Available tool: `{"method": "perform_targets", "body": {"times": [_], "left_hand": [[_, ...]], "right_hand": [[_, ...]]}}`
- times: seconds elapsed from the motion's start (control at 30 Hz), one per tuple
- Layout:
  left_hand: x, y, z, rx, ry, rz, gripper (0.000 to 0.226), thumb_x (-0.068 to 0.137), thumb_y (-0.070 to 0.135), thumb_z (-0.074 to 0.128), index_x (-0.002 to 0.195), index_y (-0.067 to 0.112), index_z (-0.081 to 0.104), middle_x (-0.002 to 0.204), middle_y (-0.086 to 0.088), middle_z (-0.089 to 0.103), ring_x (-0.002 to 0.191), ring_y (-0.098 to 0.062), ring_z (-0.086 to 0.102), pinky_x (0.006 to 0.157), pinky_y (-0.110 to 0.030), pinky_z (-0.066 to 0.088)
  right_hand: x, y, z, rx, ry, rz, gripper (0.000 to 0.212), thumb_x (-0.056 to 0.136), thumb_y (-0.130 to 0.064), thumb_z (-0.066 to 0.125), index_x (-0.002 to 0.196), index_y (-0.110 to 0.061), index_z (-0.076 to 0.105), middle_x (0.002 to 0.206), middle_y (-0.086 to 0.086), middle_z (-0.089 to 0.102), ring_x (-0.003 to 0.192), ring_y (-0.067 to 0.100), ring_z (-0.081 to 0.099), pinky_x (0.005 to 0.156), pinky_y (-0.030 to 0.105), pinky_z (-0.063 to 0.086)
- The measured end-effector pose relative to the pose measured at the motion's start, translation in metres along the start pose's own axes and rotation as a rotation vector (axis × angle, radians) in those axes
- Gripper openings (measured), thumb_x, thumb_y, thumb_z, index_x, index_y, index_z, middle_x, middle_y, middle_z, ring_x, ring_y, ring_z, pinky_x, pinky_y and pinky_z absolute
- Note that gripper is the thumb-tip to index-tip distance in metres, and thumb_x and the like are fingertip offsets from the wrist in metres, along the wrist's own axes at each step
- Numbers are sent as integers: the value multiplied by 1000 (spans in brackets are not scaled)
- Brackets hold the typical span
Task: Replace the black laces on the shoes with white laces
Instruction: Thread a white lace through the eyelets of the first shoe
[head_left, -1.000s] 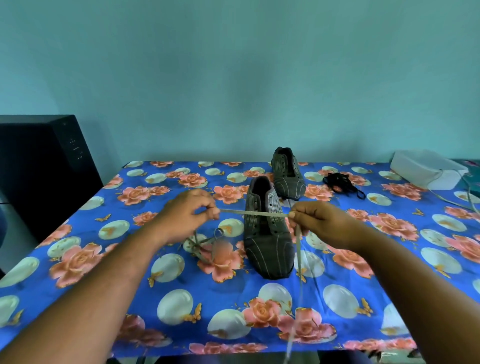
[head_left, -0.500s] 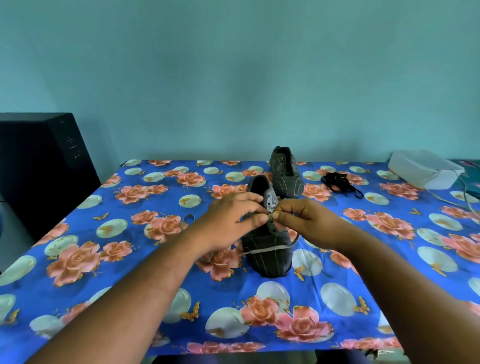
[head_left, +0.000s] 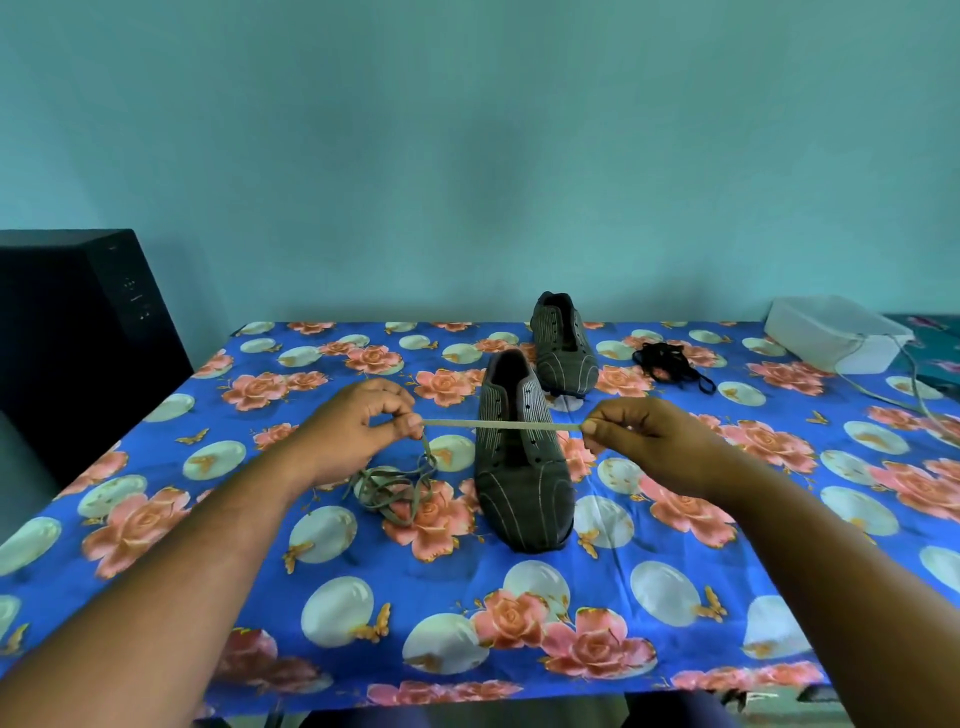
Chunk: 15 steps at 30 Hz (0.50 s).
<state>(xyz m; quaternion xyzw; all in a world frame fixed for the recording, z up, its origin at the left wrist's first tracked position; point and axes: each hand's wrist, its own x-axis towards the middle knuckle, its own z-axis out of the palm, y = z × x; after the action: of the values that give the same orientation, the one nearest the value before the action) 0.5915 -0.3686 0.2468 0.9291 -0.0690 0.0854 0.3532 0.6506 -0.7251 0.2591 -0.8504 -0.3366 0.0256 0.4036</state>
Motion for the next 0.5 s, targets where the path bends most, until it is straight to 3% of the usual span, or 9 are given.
{"method": "perform_targets", "body": {"times": [0.1, 0.17, 0.27, 0.33, 0.4, 0.5], "left_hand": [[-1, 2, 2, 31, -4, -27, 22, 99, 45, 58, 90, 34, 75, 116, 17, 62, 108, 6, 57, 93, -34, 43], [-2, 12, 8, 199, 1, 28, 45, 95, 69, 45, 112, 37, 71, 131, 19, 60, 126, -3, 52, 107, -43, 42], [-4, 46, 23, 176, -84, 137, 62, 93, 70, 39, 143, 36, 53, 150, 13, 49, 140, -5, 40, 113, -33, 36], [-3, 68, 33, 42, -129, 201, 52, 95, 59, 45, 136, 31, 61, 132, 14, 62, 121, 1, 53, 100, -25, 44], [-1, 78, 39, -38, -135, 247, 29, 100, 46, 55, 111, 25, 72, 94, 18, 70, 86, 4, 60, 76, -24, 48], [1, 73, 38, -61, -100, 219, 17, 101, 31, 61, 94, 22, 73, 71, 25, 61, 63, 2, 51, 60, -20, 38]], "right_hand": [[0, -7, 9, 20, 80, -24, 28, 97, -38, 60, 82, -17, 71, 77, -2, 68, 75, 14, 64, 68, 22, 48], [0, -14, 15, 42, 115, -70, 36, 92, -44, 61, 84, -10, 72, 73, 8, 64, 65, 17, 57, 62, 21, 45], [4, -29, 25, 115, 79, -92, 31, 90, -42, 65, 87, -12, 75, 78, 17, 64, 65, 16, 53, 62, 29, 46], [7, -36, 31, 110, 50, -116, 24, 91, -42, 67, 87, -20, 76, 76, 20, 62, 62, 25, 51, 60, 38, 45], [9, -40, 33, 93, 55, -133, 23, 90, -47, 67, 86, -26, 75, 74, 22, 60, 62, 33, 50, 59, 43, 44], [6, -39, 28, 86, 101, -87, 22, 89, -42, 70, 81, -22, 74, 66, 14, 60, 59, 27, 48, 56, 31, 41]]}}
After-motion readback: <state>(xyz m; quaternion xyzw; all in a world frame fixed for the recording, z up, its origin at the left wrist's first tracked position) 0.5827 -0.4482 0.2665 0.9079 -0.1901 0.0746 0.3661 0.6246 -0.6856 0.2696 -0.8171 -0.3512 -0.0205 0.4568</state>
